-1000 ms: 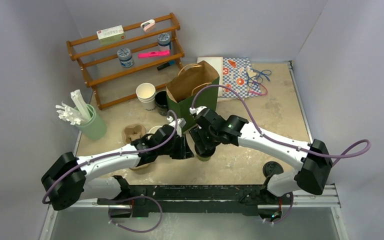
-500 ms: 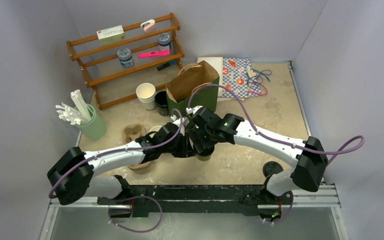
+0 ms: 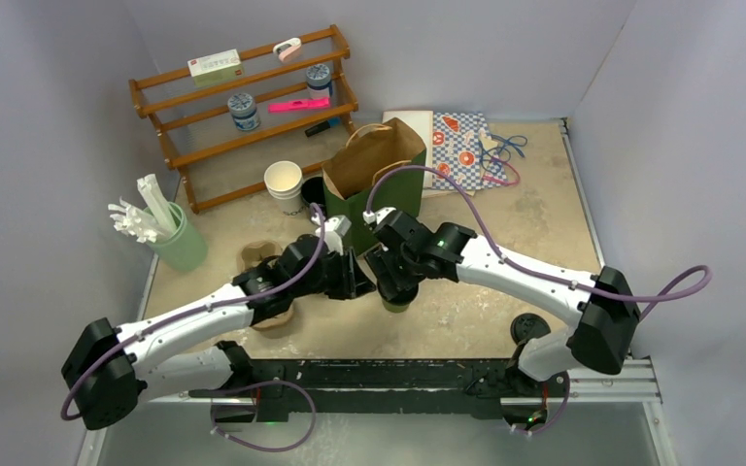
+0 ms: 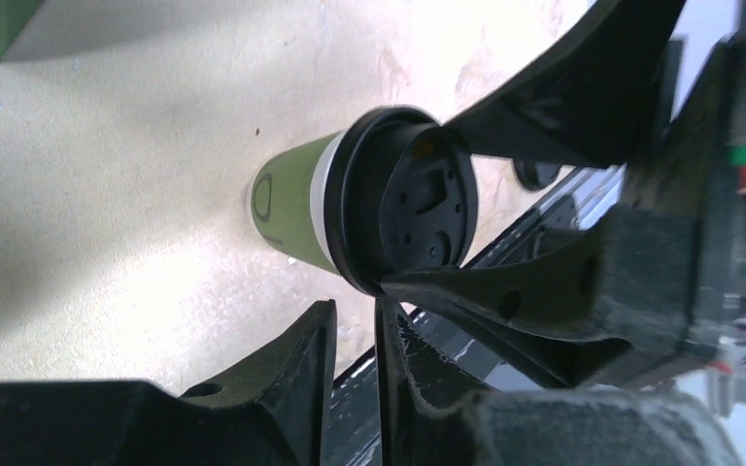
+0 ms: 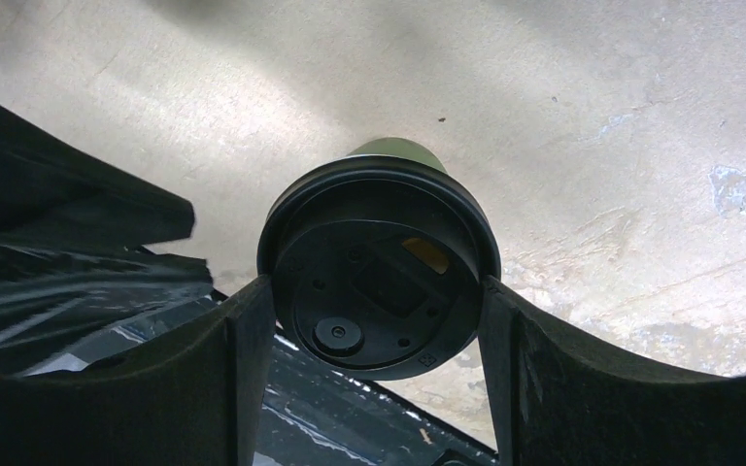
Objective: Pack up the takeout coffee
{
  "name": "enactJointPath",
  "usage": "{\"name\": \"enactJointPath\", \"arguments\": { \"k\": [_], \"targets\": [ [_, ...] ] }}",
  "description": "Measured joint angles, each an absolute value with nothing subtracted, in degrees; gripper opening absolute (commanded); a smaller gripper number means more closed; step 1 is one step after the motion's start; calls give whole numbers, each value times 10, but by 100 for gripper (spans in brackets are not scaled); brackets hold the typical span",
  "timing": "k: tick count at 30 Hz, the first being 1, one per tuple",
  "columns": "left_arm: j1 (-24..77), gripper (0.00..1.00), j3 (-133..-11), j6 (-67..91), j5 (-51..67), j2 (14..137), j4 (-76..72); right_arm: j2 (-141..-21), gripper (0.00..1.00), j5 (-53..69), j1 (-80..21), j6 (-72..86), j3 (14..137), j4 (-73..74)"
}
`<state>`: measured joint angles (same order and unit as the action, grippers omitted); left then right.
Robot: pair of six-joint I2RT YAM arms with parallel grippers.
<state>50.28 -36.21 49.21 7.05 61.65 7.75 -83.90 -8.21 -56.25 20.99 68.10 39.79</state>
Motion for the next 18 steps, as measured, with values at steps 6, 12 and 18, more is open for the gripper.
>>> {"name": "enactJointPath", "arguments": {
  "k": [6, 12, 18],
  "targets": [
    [470, 36, -339, 520, 79, 582, 49, -823, 58, -79, -562, 202, 662, 381],
    [460, 33, -329, 532, 91, 595, 23, -821, 57, -79, -562, 194, 660, 375],
    [454, 33, -329, 532, 99, 629, -6, -820, 56, -77, -562, 190, 659, 374]
  ]
}}
